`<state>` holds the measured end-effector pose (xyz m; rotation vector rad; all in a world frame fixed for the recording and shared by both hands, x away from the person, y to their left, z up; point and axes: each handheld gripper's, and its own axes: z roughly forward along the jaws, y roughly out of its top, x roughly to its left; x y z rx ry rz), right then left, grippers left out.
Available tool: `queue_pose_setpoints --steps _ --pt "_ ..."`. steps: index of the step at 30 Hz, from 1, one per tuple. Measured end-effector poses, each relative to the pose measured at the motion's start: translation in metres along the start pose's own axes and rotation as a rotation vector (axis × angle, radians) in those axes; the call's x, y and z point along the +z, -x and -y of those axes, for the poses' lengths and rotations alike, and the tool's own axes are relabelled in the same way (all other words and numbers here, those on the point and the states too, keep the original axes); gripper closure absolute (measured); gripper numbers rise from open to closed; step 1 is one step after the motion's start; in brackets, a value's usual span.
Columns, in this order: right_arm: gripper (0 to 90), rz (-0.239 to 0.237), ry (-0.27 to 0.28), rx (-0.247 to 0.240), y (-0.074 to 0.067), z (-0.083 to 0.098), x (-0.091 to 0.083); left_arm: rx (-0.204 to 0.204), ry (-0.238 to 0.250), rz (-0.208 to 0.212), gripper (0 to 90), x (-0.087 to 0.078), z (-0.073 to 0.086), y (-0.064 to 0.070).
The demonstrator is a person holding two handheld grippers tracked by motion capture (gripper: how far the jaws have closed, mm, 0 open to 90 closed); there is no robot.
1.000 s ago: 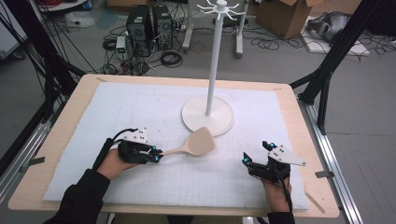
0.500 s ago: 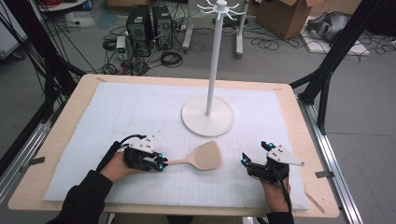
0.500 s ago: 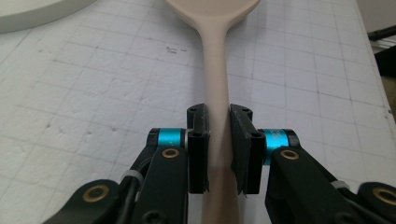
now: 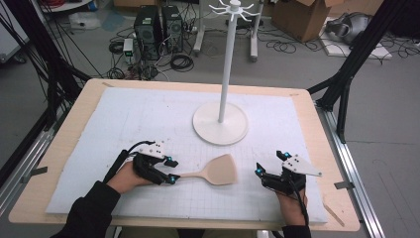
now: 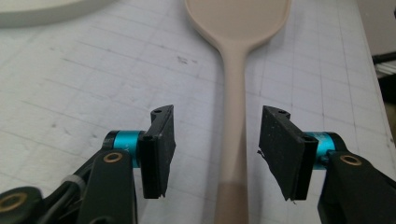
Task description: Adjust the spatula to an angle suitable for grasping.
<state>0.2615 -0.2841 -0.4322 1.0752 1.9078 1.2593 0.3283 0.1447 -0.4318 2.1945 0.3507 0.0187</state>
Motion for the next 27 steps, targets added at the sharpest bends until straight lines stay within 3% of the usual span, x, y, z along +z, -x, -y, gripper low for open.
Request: queue_pose_setpoints --steps 5,6,7,12,14,15,17,19,22,27 --pt "15.5 -0.001 0.002 0.0 0.0 0.001 0.001 0.021 0.004 -0.004 45.8 0.008 -0.011 0.007" --pt "15.5 -0.003 0.001 0.0 0.0 0.001 0.001 0.027 -0.012 -0.002 46.6 0.012 -0.013 0.008" --pt "15.5 -0.003 0.001 -0.002 0.0 0.001 0.001 0.051 -0.064 -0.009 48.8 0.021 -0.016 0.01" --pt "15.5 0.002 0.006 0.001 0.001 0.002 -0.001 0.076 -0.136 -0.017 54.9 0.037 -0.018 0.013" --pt "15.5 0.002 0.007 0.005 0.001 0.002 -0.002 0.077 -0.14 -0.014 57.2 0.036 -0.019 0.013" --pt "15.5 0.006 0.006 0.009 0.002 0.003 -0.003 0.098 -0.147 -0.015 66.4 0.037 -0.02 0.014" --pt "15.5 0.004 0.007 0.01 0.003 0.003 -0.003 0.109 -0.152 -0.006 75.5 0.037 -0.021 0.014" --pt "15.5 0.006 0.009 0.007 0.003 0.004 -0.003 0.144 -0.162 0.001 76.9 0.038 -0.022 0.017" --pt "15.5 0.007 0.008 0.012 0.003 0.003 -0.003 0.164 -0.175 0.006 77.7 0.038 -0.024 0.018" --pt "15.5 0.006 0.012 0.013 0.004 0.002 -0.005 0.23 -0.142 0.052 77.7 0.039 -0.027 0.022"
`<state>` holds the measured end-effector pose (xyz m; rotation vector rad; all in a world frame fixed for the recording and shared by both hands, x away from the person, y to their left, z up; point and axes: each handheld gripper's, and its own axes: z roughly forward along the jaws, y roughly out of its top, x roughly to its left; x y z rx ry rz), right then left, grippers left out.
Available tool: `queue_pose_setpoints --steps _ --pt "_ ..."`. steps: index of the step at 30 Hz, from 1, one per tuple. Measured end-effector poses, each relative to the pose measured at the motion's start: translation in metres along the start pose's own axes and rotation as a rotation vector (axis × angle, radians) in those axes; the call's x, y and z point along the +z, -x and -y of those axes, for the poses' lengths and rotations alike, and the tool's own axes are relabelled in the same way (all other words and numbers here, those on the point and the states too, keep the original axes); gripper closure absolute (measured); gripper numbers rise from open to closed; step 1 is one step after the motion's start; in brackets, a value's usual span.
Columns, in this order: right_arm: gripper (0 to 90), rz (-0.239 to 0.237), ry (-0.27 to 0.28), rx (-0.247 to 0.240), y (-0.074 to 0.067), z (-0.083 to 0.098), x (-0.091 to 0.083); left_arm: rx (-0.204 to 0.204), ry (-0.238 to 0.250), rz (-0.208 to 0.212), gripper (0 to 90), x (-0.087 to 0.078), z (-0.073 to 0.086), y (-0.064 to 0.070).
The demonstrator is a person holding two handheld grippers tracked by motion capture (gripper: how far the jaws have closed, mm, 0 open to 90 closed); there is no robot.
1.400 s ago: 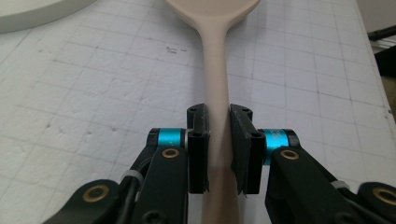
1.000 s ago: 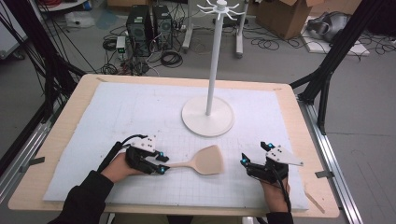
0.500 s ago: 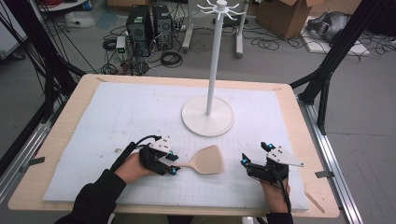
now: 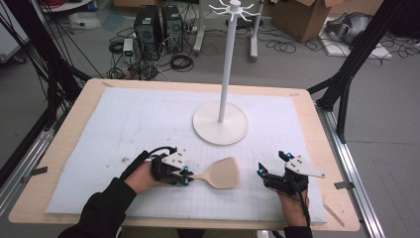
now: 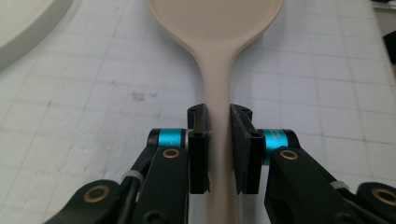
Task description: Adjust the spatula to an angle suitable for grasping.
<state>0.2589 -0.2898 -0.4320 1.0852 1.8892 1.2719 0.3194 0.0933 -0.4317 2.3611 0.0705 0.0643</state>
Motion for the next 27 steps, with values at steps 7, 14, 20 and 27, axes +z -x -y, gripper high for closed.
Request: queue_pose_setpoints --steps 7,14,20,27 --pt "15.5 0.003 0.002 0.006 0.001 0.001 -0.002 0.057 0.027 0.066 77.7 0.003 -0.005 0.005" --pt "15.5 0.003 0.001 0.002 0.001 0.001 -0.001 0.08 0.02 0.109 77.1 0.01 -0.005 0.009" --pt "15.5 0.003 0.0 0.002 0.001 0.001 -0.001 -0.113 0.134 0.021 41.4 -0.009 -0.007 -0.004" --pt "15.5 -0.002 0.0 0.016 0.003 -0.002 -0.001 -0.321 0.347 -0.253 16.3 -0.049 0.013 -0.01"
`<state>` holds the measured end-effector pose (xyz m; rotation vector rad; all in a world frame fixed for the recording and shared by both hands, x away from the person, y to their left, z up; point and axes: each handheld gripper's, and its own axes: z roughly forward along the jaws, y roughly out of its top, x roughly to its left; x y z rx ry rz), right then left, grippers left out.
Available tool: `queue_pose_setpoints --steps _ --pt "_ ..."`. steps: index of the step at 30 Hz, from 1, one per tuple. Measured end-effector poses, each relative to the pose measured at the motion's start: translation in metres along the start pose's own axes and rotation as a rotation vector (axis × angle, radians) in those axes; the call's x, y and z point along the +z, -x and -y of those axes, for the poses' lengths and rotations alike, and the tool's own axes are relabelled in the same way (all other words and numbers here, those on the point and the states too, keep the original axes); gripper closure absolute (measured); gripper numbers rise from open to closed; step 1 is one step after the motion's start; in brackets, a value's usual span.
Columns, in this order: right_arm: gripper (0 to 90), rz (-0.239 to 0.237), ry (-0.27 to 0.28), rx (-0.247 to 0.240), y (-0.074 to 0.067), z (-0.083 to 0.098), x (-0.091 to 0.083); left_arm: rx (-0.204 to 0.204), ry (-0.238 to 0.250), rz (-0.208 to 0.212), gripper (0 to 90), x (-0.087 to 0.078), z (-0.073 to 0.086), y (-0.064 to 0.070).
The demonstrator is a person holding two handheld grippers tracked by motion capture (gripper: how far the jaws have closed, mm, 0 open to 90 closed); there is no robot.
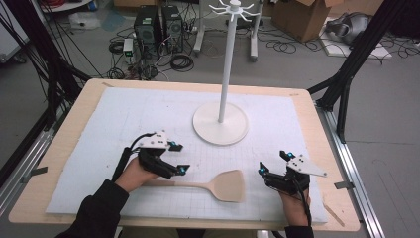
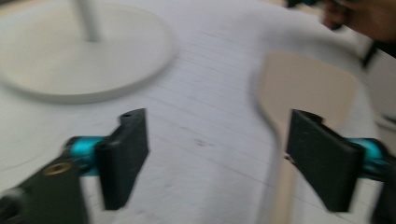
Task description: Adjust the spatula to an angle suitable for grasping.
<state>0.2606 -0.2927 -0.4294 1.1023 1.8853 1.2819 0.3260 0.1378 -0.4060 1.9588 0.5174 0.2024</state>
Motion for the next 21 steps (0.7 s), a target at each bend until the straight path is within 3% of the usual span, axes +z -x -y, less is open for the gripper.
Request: queue_pose_setpoints --steps 4,5,6,10,12,16,19,21 --pt "15.4 -0.004 0.003 0.003 0.002 -0.004 0.001 -0.076 0.109 -0.126 16.8 -0.025 0.014 -0.011" --pt "15.4 -0.008 0.004 0.01 0.003 -0.004 0.002 -0.092 0.144 -0.176 16.9 -0.036 0.019 -0.015" --pt "15.4 -0.006 0.001 0.01 0.003 -0.004 0.002 -0.092 0.144 -0.176 16.8 -0.036 0.019 -0.015" --pt "15.4 -0.005 -0.008 0.019 0.005 -0.003 0.004 -0.141 0.224 -0.223 16.9 -0.059 0.033 -0.023" --pt "15.4 -0.028 -0.015 0.026 0.005 -0.002 0.005 -0.153 0.253 -0.23 17.5 -0.068 0.039 -0.025" --pt "15.4 -0.082 -0.033 0.01 0.005 -0.002 0.006 -0.159 0.233 -0.268 16.7 -0.081 0.049 -0.028" --pt "15.4 -0.1 -0.035 0.004 0.004 -0.002 0.006 -0.175 0.239 -0.264 16.2 -0.086 0.054 -0.03" --pt "15.4 -0.118 -0.026 -0.007 0.003 -0.003 0.005 -0.159 0.239 -0.273 14.9 -0.087 0.056 -0.03"
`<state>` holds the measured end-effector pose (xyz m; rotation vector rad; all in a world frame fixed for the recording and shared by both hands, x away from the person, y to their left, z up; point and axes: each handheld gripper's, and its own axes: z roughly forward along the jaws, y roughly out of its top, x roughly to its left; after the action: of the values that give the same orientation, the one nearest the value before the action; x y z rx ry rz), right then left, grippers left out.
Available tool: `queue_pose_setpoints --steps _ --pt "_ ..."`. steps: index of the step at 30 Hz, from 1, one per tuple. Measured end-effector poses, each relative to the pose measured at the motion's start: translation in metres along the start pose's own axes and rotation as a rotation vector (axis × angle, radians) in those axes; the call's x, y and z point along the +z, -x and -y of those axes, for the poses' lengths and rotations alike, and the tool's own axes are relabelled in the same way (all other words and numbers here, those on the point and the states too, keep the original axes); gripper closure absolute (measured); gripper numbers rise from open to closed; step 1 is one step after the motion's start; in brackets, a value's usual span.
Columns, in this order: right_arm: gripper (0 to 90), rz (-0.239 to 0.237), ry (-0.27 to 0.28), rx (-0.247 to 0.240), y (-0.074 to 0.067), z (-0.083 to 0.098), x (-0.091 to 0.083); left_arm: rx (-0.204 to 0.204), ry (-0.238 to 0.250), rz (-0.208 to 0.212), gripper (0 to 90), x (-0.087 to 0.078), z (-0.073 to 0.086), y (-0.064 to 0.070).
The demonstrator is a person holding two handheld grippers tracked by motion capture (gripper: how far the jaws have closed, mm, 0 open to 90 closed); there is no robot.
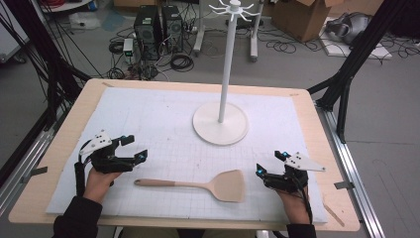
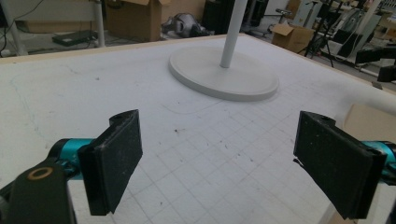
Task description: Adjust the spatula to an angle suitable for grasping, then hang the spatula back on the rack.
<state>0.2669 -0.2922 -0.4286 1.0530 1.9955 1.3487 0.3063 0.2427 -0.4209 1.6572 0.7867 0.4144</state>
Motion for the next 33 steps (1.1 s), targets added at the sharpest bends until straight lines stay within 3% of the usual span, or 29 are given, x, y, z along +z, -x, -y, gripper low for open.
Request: queue_pose_setpoints --steps 3,5,7,13,14,15,19,20,22,33 --pt "15.4 -0.023 0.005 0.012 -0.002 -0.003 0.001 0.006 -0.011 -0.006 14.6 -0.001 0.0 0.0" --pt "15.4 -0.036 0.009 0.015 -0.003 -0.004 0.001 -0.012 -0.002 -0.017 14.7 -0.002 -0.001 0.001" --pt "15.4 -0.069 0.009 0.015 -0.008 -0.008 0.003 -0.049 0.003 -0.001 15.0 -0.004 -0.001 0.0" --pt "15.5 -0.154 -0.009 -0.043 -0.022 -0.02 0.012 -0.05 0.011 -0.01 15.1 -0.005 0.002 -0.003" --pt "15.5 -0.202 -0.008 -0.065 -0.031 -0.026 0.016 -0.045 0.013 -0.009 15.3 -0.006 0.002 -0.003" --pt "15.5 -0.202 -0.008 -0.065 -0.031 -0.026 0.016 -0.04 0.014 -0.016 15.3 -0.007 0.002 -0.002" --pt "17.0 -0.305 -0.045 -0.106 -0.051 -0.038 0.03 -0.026 0.009 -0.03 15.7 -0.01 0.003 0.0" --pt "17.0 -0.305 -0.045 -0.106 -0.051 -0.038 0.03 -0.018 0.004 -0.034 16.0 -0.011 0.004 0.001" --pt "21.4 -0.372 -0.076 -0.15 -0.064 -0.044 0.04 -0.023 0.007 -0.035 16.0 -0.012 0.005 0.001" --pt "29.2 -0.524 -0.168 -0.237 -0.102 -0.056 0.074 -0.022 -0.007 -0.028 16.1 -0.009 0.007 0.003"
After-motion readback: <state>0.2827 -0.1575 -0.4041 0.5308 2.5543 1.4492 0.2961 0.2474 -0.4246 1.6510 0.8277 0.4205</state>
